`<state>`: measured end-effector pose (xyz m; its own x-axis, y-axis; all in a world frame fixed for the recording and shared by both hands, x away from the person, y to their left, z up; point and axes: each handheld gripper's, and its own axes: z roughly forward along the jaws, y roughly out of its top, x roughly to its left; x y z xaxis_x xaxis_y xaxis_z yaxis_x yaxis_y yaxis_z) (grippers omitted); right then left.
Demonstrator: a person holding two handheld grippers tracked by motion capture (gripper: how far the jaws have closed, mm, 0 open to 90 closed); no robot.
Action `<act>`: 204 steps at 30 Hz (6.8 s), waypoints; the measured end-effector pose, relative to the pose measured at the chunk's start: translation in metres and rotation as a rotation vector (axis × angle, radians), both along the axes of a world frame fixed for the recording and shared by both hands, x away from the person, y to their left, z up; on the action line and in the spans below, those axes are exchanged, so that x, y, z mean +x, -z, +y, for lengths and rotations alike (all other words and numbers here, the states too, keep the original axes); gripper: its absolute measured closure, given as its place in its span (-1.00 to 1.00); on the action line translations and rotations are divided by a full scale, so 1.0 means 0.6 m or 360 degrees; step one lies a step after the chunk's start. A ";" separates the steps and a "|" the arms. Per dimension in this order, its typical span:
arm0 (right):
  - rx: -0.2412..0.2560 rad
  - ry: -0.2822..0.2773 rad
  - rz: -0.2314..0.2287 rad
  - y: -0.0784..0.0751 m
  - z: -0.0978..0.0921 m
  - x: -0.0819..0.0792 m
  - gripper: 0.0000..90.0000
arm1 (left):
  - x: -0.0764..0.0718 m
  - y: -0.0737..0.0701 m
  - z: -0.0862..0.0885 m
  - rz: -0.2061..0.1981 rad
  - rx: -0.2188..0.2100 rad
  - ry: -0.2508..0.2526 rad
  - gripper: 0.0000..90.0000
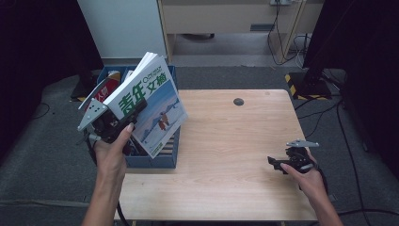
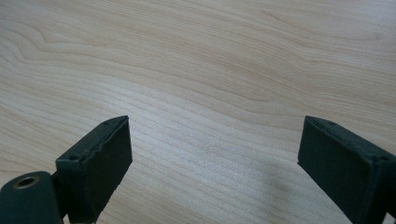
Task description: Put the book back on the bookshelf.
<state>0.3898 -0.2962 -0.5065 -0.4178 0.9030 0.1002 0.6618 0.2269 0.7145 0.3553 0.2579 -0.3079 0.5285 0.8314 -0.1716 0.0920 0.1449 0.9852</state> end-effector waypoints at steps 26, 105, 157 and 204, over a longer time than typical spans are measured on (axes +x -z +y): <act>0.0001 0.0005 -0.0014 0.000 -0.003 0.001 -0.77 | -0.009 -0.002 0.032 0.0015 0.0031 -0.0091 0.64; 0.0040 0.0013 -0.0031 -0.002 -0.012 0.000 -0.75 | 0.075 0.037 -0.044 0.0095 0.0162 -0.0223 0.64; 0.0022 0.0001 -0.0036 -0.003 -0.013 0.001 -0.73 | 0.109 0.060 -0.052 0.0101 0.0151 -0.0221 0.64; -0.0005 -0.0008 -0.0004 0.005 -0.009 0.002 -0.79 | 0.132 0.113 -0.053 0.0150 0.0164 -0.0216 0.64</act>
